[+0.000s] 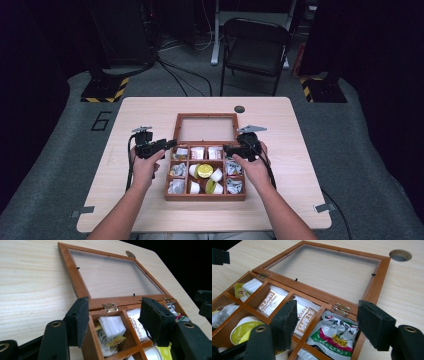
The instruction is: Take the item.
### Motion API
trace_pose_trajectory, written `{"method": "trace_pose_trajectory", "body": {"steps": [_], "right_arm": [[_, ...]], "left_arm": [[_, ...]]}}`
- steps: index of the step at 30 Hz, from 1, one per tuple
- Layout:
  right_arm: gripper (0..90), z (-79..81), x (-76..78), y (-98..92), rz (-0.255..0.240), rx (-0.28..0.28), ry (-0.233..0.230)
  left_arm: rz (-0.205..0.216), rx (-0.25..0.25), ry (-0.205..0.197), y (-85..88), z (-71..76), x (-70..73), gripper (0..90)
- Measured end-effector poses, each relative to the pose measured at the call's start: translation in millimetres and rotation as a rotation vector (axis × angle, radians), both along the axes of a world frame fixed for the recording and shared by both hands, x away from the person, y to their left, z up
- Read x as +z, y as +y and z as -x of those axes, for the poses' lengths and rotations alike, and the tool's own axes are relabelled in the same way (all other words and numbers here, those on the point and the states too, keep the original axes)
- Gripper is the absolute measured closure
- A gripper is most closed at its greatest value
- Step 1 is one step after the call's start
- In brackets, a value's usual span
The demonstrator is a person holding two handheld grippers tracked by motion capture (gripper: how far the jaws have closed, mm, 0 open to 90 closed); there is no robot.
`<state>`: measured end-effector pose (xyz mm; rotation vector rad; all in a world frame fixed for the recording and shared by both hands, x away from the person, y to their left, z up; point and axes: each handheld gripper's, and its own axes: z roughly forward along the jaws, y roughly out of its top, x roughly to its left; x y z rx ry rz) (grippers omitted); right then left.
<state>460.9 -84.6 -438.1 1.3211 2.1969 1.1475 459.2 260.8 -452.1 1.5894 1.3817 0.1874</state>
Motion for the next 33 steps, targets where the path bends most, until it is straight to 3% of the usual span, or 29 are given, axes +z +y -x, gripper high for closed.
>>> {"method": "trace_pose_trajectory", "body": {"steps": [6, 13, 16, 23, 26, 33], "right_arm": [[35.1, 6.9, -2.2, 4.6, 0.014, 0.025, -0.007], [40.2, 15.2, -6.1, 9.3, 0.001, 0.066, -0.018], [41.2, 17.3, -9.4, 13.0, -0.011, 0.1, -0.005], [40.5, 24.6, -16.7, 28.9, 0.001, 0.181, 0.014], [39.8, 26.0, -19.5, 34.1, 0.016, 0.201, 0.023], [37.4, 31.5, -20.9, 44.7, -0.005, 0.251, 0.057]], "left_arm": [[-0.027, -0.011, -0.025, 3.7, 11.1, 3.5, 40.4], [-0.023, -0.014, -0.024, 4.9, 18.4, 0.5, 40.3], [-0.039, -0.024, -0.028, 6.9, 19.6, -1.1, 40.2], [-0.033, -0.019, -0.034, 10.3, 21.4, 0.7, 40.1], [-0.034, -0.015, -0.04, 9.3, 22.0, 1.1, 40.1], [-0.039, -0.014, -0.041, 10.6, 23.3, 0.8, 39.9]]}}
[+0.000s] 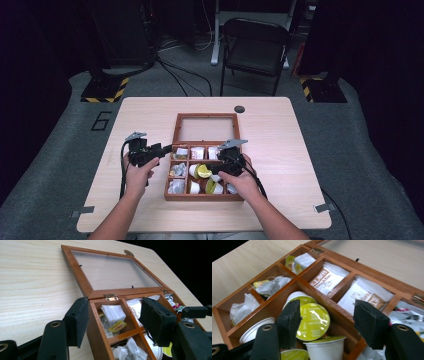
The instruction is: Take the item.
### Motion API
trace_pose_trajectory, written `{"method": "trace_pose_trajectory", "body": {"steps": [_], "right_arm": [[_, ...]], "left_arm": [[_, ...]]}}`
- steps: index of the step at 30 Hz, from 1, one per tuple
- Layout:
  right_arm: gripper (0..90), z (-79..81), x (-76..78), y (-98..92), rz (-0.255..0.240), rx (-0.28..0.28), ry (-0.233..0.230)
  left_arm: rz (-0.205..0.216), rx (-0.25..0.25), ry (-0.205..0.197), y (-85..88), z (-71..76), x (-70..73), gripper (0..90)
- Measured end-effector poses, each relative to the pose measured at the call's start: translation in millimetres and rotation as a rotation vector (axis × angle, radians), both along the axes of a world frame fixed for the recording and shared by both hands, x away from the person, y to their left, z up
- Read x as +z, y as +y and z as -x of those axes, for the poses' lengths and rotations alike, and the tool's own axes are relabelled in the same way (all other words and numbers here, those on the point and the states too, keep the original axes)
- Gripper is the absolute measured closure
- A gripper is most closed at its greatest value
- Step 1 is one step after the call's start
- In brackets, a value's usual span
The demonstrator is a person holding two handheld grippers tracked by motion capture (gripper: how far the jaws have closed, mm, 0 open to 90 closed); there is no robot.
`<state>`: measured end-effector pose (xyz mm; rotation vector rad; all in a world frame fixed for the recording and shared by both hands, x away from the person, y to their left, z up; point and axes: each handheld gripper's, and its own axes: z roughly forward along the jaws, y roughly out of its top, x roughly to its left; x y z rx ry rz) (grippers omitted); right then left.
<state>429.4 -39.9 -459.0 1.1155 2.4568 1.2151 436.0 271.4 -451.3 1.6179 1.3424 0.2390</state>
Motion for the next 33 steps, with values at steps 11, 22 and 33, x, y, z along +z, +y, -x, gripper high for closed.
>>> {"method": "trace_pose_trajectory", "body": {"steps": [11, 22, 33], "right_arm": [[31.5, 1.7, -14.1, 15.6, 0.041, 0.052, 0.048], [28.9, 1.5, -20.5, 26.2, 0.093, 0.072, 0.069], [29.3, -1.2, -25.0, 31.7, 0.119, 0.071, 0.097]], "left_arm": [[0.007, 0.004, -0.004, 6.4, 2.5, 2.5, 39.9], [0.037, 0.011, 0.001, 11.9, 5.7, 3.2, 39.9], [0.072, 0.028, 0.008, 15.3, 7.5, 2.1, 39.9]]}}
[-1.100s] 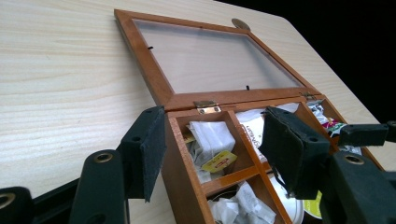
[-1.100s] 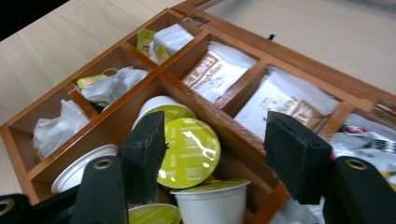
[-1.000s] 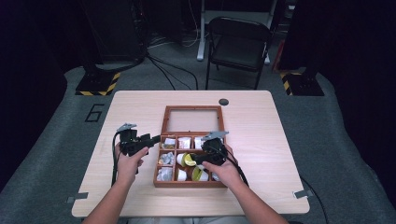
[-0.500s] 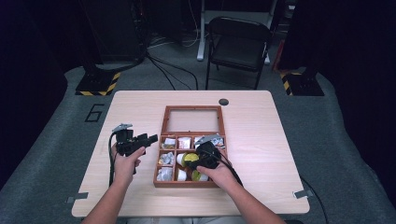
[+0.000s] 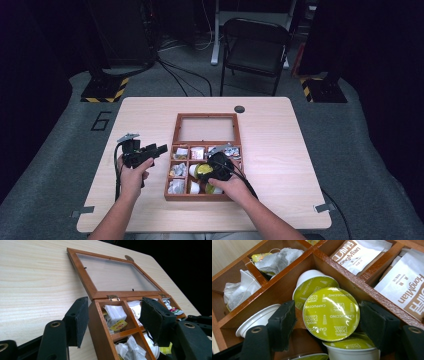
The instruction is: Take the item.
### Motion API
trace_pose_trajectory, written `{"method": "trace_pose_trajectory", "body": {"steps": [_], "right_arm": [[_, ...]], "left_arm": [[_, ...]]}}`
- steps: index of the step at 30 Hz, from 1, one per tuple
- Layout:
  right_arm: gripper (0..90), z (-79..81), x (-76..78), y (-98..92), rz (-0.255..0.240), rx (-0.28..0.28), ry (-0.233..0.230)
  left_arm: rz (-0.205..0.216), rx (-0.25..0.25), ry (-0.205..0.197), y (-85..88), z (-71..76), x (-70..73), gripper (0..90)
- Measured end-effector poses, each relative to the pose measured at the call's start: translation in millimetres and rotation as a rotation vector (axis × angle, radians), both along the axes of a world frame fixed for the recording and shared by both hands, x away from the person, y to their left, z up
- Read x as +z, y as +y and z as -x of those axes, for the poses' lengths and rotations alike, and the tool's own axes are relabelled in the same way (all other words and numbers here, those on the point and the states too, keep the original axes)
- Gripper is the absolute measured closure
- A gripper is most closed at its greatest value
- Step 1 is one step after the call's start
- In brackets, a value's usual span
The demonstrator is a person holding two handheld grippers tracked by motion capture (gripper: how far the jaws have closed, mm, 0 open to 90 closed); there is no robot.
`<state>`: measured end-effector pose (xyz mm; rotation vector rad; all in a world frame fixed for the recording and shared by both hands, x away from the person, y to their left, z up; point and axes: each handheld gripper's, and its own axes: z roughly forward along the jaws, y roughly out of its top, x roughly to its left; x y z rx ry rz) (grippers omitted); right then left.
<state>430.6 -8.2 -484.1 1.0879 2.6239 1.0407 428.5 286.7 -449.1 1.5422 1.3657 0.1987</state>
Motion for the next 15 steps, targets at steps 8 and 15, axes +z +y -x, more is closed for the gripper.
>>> {"method": "trace_pose_trajectory", "body": {"steps": [8, 15], "right_arm": [[32.5, -1.2, -1.1, 5.8, 0.033, 0.01, 0.001], [35.9, -2.5, -1.7, 6.6, 0.053, 0.015, 0.006]], "left_arm": [[-0.014, 0.005, -0.008, 2.1, 1.2, -0.1, 39.9], [-0.013, 0.007, -0.007, 3.5, 1.1, -0.7, 39.9]]}}
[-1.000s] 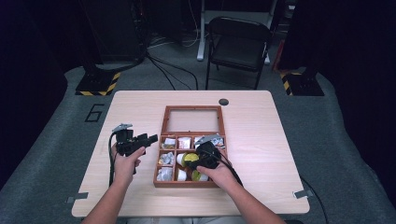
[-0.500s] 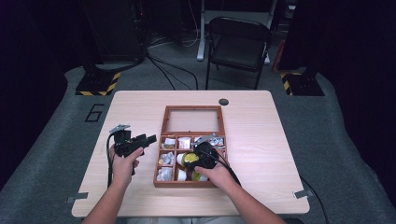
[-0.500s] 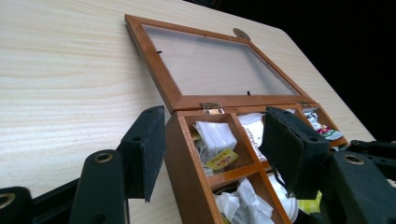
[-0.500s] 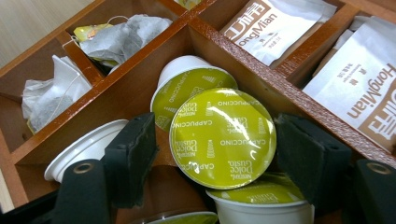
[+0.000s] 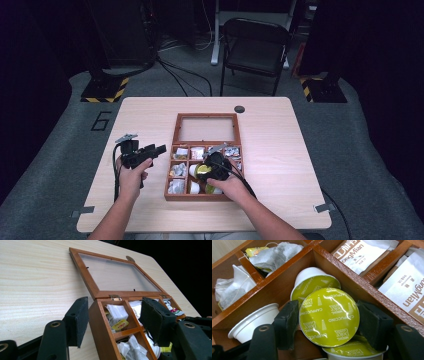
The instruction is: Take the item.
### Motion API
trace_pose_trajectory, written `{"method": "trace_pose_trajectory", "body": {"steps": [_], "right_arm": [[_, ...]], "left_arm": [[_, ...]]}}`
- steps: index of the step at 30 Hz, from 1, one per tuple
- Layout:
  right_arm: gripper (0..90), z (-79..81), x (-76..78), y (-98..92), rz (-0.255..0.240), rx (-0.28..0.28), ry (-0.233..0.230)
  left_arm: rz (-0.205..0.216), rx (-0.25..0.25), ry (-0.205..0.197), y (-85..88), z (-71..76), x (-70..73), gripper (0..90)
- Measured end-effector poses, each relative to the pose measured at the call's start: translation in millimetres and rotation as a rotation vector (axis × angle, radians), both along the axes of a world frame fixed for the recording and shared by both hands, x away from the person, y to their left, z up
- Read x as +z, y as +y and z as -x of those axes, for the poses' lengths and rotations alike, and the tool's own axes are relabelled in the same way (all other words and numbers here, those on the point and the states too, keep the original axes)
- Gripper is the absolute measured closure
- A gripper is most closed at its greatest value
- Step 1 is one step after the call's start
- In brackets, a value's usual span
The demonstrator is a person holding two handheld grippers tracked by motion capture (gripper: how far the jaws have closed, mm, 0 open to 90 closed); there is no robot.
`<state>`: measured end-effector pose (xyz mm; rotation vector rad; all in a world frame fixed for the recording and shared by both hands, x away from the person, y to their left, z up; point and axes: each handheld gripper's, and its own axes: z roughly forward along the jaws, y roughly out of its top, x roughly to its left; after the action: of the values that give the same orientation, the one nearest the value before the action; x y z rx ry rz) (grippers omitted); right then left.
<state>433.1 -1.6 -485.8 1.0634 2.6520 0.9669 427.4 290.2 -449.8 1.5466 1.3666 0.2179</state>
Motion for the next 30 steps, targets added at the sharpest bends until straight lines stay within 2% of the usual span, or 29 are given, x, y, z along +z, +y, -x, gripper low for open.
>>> {"method": "trace_pose_trajectory", "body": {"steps": [6, 11, 16, 23, 25, 29, 30], "right_arm": [[36.7, -0.7, -1.0, 0.6, 0.001, -0.006, 0.002], [36.9, -1.5, 0.0, -1.0, -0.007, 0.004, 0.005], [37.0, 0.0, 11.4, -4.4, -0.045, 0.007, -0.004], [37.1, 1.9, 27.0, -8.3, -0.071, 0.012, -0.011], [37.1, 2.1, 31.1, -10.6, -0.087, 0.005, -0.011], [37.1, 0.5, 39.1, -16.7, -0.096, 0.001, -0.019], [37.1, 0.2, 42.0, -19.5, -0.096, -0.016, -0.018]], "left_arm": [[-0.005, -0.002, -0.003, 1.0, -0.5, -0.5, 39.9], [0.009, 0.01, -0.002, 0.9, -0.2, -0.3, 39.9], [0.013, 0.012, 0.005, 1.3, 0.3, 0.1, 39.9], [0.004, 0.006, -0.003, 2.8, -0.1, -0.2, 39.9], [0.002, 0.01, -0.01, 3.2, -0.5, -0.2, 39.9], [0.013, 0.019, 0.0, 2.8, 0.1, 0.0, 39.9], [0.011, 0.018, -0.001, 3.2, 0.0, 0.0, 39.9]]}}
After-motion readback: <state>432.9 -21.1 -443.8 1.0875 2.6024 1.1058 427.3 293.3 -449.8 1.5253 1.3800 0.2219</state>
